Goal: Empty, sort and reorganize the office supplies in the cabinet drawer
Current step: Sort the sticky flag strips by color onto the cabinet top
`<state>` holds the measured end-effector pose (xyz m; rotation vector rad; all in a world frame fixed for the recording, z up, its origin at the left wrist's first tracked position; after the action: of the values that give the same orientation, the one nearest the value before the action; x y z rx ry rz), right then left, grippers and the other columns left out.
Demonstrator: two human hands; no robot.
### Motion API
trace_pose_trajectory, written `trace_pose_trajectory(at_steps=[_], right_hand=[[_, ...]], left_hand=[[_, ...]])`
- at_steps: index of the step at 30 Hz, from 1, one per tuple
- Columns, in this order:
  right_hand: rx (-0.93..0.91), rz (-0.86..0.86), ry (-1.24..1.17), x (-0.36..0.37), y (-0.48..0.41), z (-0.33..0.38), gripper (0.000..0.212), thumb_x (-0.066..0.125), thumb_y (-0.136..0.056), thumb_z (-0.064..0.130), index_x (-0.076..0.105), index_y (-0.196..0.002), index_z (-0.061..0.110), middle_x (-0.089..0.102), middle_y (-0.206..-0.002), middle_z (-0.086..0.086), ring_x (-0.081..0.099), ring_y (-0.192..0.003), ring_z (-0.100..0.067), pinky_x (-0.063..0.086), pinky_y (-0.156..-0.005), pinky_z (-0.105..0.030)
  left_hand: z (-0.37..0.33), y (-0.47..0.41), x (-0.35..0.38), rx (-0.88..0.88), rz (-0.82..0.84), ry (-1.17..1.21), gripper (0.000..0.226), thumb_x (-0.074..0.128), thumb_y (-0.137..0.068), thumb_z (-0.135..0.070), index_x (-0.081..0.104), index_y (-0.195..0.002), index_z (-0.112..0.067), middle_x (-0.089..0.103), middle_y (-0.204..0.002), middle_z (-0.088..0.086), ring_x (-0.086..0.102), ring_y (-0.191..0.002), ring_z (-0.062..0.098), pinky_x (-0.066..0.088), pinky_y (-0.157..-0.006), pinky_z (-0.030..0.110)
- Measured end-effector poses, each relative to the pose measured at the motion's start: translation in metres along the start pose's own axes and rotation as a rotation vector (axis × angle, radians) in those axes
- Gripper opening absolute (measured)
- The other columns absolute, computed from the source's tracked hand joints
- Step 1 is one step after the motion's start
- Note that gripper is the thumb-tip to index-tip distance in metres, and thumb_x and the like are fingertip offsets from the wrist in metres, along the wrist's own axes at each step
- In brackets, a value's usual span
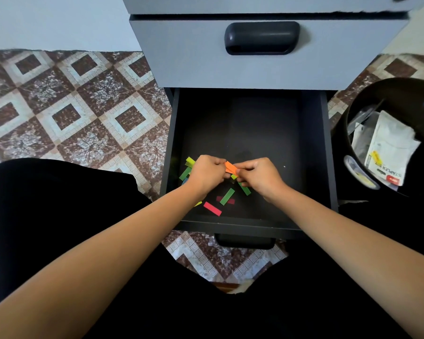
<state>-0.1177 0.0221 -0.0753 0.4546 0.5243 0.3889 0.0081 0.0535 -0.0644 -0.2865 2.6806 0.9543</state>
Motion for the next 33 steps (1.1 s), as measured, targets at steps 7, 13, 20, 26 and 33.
trace_pose_trajectory(at_steps=[7,13,20,26,33], right_hand=[[0.007,0.029,0.065,-0.004,-0.001,0.002,0.024,0.054,-0.093,0.007,0.068,-0.112,0.009,0.065,-0.081,-0.002,0.059,-0.074,-0.012,0.054,-0.075,-0.028],[-0.018,0.123,0.145,-0.017,-0.003,0.01,0.027,0.051,-0.094,0.005,0.067,-0.114,0.011,0.06,-0.077,0.005,0.054,-0.07,-0.007,0.043,-0.061,-0.016],[-0.213,0.202,0.391,-0.016,0.006,0.019,0.024,0.054,-0.095,0.022,0.068,-0.114,0.018,0.069,-0.1,-0.001,0.063,-0.089,-0.018,0.051,-0.077,-0.027],[-0.397,0.209,0.685,-0.015,0.008,0.017,0.025,0.055,-0.094,0.026,0.068,-0.112,0.014,0.06,-0.1,-0.005,0.058,-0.087,-0.016,0.05,-0.077,-0.024],[-0.431,0.232,0.797,-0.014,0.009,0.016,0.024,0.052,-0.095,0.023,0.066,-0.113,0.013,0.058,-0.106,-0.006,0.058,-0.09,-0.018,0.052,-0.084,-0.033]], left_hand=[[0.002,0.0,0.0,0.1,0.072,-0.172,0.046,0.057,-0.092,-0.015,0.047,-0.136,-0.008,0.064,-0.094,0.004,0.062,-0.093,0.017,0.052,-0.088,0.031],[-0.01,0.008,-0.009,0.529,0.158,-0.681,0.029,0.059,-0.091,-0.017,0.062,-0.119,-0.012,0.066,-0.105,0.005,0.058,-0.094,0.015,0.041,-0.079,0.018],[-0.005,0.003,-0.015,0.658,0.201,-0.842,0.024,0.053,-0.094,-0.02,0.065,-0.111,-0.007,0.064,-0.097,0.008,0.055,-0.086,0.015,0.04,-0.077,0.022],[-0.004,0.002,-0.016,0.665,0.22,-0.755,0.023,0.054,-0.094,-0.018,0.065,-0.11,-0.008,0.064,-0.094,0.005,0.048,-0.079,0.007,0.031,-0.069,0.013],[-0.004,0.004,-0.017,0.709,0.233,-0.799,0.025,0.06,-0.09,-0.025,0.065,-0.111,-0.013,0.055,-0.088,-0.004,0.049,-0.08,0.007,0.04,-0.074,0.02]])
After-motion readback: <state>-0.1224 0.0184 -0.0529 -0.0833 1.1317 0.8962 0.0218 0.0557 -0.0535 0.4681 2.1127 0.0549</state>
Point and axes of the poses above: each hand's wrist, its own y-axis away from the middle knuckle, its own x-axis out of the palm, z = x × y, the point moved 3 cm from there along -y, towards the middle knuckle
